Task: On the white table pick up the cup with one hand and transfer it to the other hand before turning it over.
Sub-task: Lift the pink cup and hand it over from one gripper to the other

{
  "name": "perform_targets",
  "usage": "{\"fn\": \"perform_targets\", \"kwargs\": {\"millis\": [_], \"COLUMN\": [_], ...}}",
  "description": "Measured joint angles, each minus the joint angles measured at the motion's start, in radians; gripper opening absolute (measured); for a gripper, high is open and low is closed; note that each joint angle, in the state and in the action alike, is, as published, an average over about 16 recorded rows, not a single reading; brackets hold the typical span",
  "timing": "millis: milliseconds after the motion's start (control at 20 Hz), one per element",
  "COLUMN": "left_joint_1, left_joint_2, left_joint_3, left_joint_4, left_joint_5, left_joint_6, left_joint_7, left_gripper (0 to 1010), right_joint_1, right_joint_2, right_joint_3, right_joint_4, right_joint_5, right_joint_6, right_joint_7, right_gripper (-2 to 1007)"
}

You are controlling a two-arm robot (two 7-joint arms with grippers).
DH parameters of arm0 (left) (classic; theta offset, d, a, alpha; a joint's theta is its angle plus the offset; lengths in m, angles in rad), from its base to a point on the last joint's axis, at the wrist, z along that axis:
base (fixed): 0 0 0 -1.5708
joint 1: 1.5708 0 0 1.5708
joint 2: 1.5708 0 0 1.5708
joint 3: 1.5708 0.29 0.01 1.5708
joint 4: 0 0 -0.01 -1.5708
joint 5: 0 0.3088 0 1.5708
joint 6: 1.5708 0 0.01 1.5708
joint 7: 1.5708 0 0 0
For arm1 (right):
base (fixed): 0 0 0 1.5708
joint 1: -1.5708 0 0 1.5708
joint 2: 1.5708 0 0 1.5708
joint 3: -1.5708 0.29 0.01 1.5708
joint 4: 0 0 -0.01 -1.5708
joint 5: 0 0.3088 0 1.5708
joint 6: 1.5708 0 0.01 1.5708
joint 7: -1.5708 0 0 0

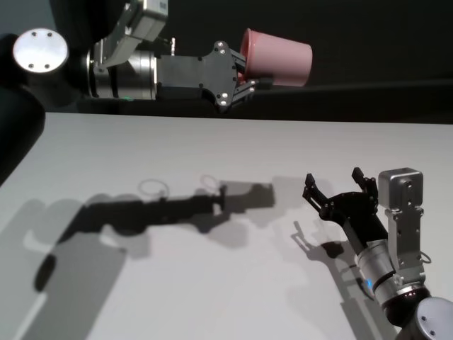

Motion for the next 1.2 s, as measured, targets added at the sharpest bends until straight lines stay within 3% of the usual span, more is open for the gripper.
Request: {"fn": "perform_targets", "kwargs": {"millis": [750,1200], "left_joint_1": [0.005,0.005], "left_joint_2": [0.007,0.007], "left_joint_3": [-0.003,-0.003], "left_joint_4": [-0.008,-0.007], "left_joint_5": [-0.003,-0.003], "left_joint_6": [0.003,0.003], "left_joint_7": [0.003,0.003], "left_gripper": [43,43], "right_joint_1": [0.0,0.001], "right_joint_2": [0.0,-0.004], "right_joint_3": [0.002,0.029], "right_joint_4": [0.0,-0.001], "right_joint_5": [0.0,0.011], "right_joint_6": [-0.001,-0.015], "right_joint_7": [0.004,0.037], "right_gripper": [1000,1000]}}
